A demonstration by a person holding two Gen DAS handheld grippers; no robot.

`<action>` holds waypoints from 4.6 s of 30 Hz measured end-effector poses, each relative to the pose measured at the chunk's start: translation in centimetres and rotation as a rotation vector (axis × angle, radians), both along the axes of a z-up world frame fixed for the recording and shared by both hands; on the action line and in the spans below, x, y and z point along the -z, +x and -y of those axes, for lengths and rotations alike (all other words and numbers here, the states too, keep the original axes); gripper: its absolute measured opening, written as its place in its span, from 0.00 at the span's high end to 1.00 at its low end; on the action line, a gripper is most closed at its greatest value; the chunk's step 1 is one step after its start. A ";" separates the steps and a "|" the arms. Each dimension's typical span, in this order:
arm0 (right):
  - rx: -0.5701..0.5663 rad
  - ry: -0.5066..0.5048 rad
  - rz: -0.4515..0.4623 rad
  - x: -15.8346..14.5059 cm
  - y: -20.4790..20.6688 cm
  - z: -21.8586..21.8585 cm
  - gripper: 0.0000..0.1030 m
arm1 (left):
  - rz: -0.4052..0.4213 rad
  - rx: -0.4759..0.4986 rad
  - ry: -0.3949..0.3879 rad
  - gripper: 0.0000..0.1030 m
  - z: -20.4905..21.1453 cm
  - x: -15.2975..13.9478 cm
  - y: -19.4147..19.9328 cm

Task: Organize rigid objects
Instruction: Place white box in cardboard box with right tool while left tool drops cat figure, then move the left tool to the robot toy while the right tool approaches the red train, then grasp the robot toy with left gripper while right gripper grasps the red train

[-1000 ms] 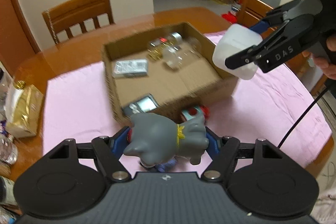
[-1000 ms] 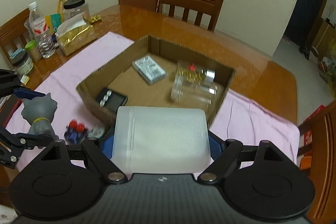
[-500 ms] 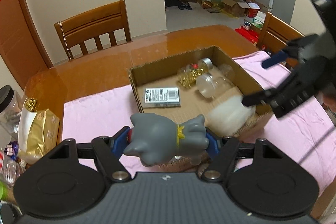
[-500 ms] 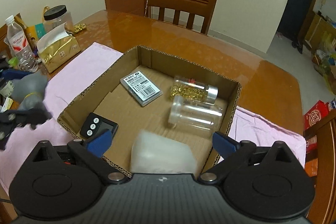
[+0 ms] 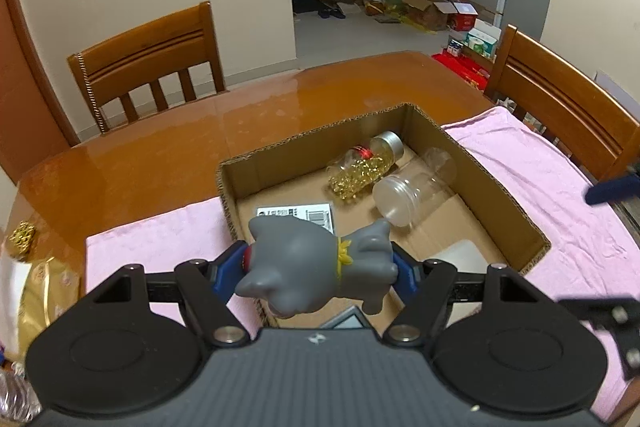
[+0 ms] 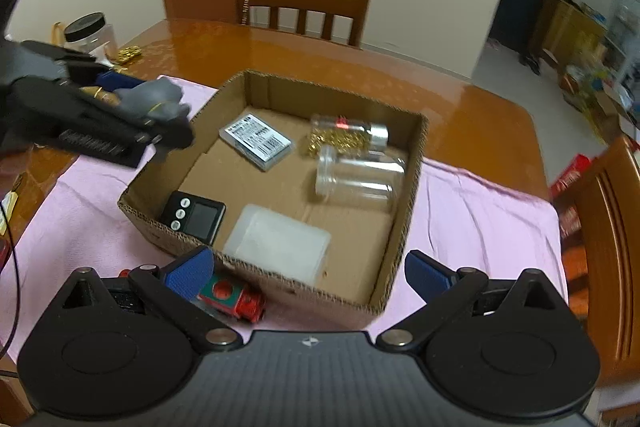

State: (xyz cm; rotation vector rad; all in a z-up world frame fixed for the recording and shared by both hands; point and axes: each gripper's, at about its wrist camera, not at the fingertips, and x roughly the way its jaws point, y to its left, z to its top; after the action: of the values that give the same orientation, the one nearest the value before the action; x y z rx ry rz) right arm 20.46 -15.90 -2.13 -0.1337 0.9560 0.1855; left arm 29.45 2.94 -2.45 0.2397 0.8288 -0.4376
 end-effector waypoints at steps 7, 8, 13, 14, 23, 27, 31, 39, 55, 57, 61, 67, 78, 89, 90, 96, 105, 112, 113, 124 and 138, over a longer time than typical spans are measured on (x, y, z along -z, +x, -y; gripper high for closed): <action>0.088 0.004 -0.019 0.7 -1.6 0.7 0.00 | 0.006 0.001 0.025 0.24 1.3 1.4 2.1; 0.095 0.004 -0.023 0.8 -1.8 0.7 0.00 | 0.018 -0.005 0.026 0.19 1.4 1.3 2.2; 0.124 -0.026 -0.035 1.7 -2.6 0.7 0.00 | 0.060 -0.022 0.014 0.04 0.9 0.8 1.6; 0.129 -0.024 -0.039 1.9 -2.6 0.7 0.00 | 0.052 -0.031 0.010 0.04 0.7 0.7 1.5; 0.122 0.033 -0.050 2.9 -3.7 1.4 0.00 | 0.027 -0.126 0.009 0.03 -0.5 0.2 -1.6; 0.082 0.028 -0.050 3.7 -4.3 1.9 0.00 | 0.017 -0.192 0.032 0.03 -0.4 0.1 -3.5; 0.052 0.064 -0.050 4.0 -4.7 2.8 0.00 | 0.002 -0.251 0.030 0.03 -0.3 -0.3 -5.8; 0.027 0.123 -0.051 4.1 -4.9 3.7 0.00 | -0.042 -0.371 0.041 0.03 0.4 0.6 -10.0; 0.086 0.138 -0.080 6.0 -4.7 2.8 0.00 | -0.083 -0.403 0.049 0.03 -0.4 4.8 -13.2; 0.103 0.133 -0.090 6.4 -4.3 2.3 0.00 | -0.087 -0.411 0.043 0.03 -1.3 5.1 -13.1; 0.131 0.148 -0.100 7.2 -3.3 1.1 0.00 | -0.084 -0.431 0.049 0.03 -3.4 5.7 -12.8; 0.145 0.168 -0.104 8.5 -1.0 -1.5 0.00 | -0.099 -0.460 0.034 0.03 -6.3 6.3 -12.4; 0.259 0.157 -0.117 11.1 1.5 -2.4 0.00 | -0.113 -0.443 0.025 0.03 -7.7 6.7 -11.5; 0.371 0.114 -0.145 12.0 -1.2 2.8 0.00 | -0.130 -0.382 0.025 0.03 -5.6 7.2 -11.2; 0.380 0.103 -0.150 12.2 -1.4 3.2 0.00 | -0.131 -0.375 0.027 0.03 -5.4 7.3 -11.2; 0.350 0.016 -0.152 13.2 -2.4 4.0 0.00 | -0.146 -0.323 0.032 0.03 -4.3 7.8 -11.7; 0.264 0.003 -0.119 13.4 -3.0 4.2 0.00 | -0.172 -0.242 -0.006 0.03 -3.2 9.4 -13.0; 0.258 0.003 -0.088 13.4 -3.5 4.2 0.00 | -0.212 -0.302 -0.051 0.03 -2.8 11.1 -11.7; 0.255 0.003 -0.088 13.4 -3.5 4.2 0.00 | -0.214 -0.306 -0.044 0.03 -3.0 11.2 -11.7; 0.220 0.004 -0.065 13.5 -3.8 4.4 0.00 | -0.165 -0.297 0.033 0.08 -4.0 11.8 -12.5; 0.091 -0.002 -0.060 13.2 -2.5 3.5 0.03 | -0.134 -0.180 0.009 0.44 -3.0 11.5 -11.7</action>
State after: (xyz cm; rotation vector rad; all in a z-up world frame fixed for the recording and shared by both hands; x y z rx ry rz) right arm 17.98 -19.44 -15.37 -0.0869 1.0199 0.1055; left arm 17.72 5.90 -13.93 0.1438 0.9751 -0.2833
